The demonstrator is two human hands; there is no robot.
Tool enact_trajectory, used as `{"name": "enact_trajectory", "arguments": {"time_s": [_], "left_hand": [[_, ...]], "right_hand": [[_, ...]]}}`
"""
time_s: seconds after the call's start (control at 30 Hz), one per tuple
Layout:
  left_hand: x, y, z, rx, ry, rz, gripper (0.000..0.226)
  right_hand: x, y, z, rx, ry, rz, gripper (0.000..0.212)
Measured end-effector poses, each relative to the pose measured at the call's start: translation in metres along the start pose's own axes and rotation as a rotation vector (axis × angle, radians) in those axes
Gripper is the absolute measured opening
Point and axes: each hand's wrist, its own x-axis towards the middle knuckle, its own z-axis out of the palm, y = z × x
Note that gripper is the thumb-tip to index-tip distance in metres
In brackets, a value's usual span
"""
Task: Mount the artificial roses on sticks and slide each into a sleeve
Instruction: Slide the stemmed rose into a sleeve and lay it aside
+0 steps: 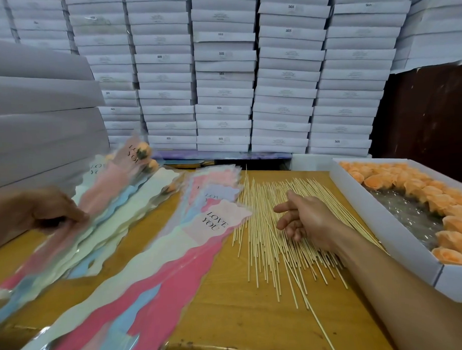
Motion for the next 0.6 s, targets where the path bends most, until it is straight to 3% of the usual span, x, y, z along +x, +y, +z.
{"name": "enact_trajectory", "arguments": {"time_s": [0.13, 0.37, 0.6], "left_hand": [[0.004, -0.009, 0.003, 0.057, -0.010, -0.010, 0.022], [0.013, -0.001, 0.011, -0.011, 0.021, -0.055, 0.042], [0.033, -0.008, 0.014, 0.112, 0.156, -0.008, 0.033]], "right_hand": [[-0.001, -0.001, 0.000, 0.004, 0.004, -0.010, 0.051], [-0.002, -0.001, -0.002, 0.006, 0.007, -0.013, 0.049], [-0.001, 0.000, -0.003, -0.004, 0.000, -0.012, 0.049]]}}
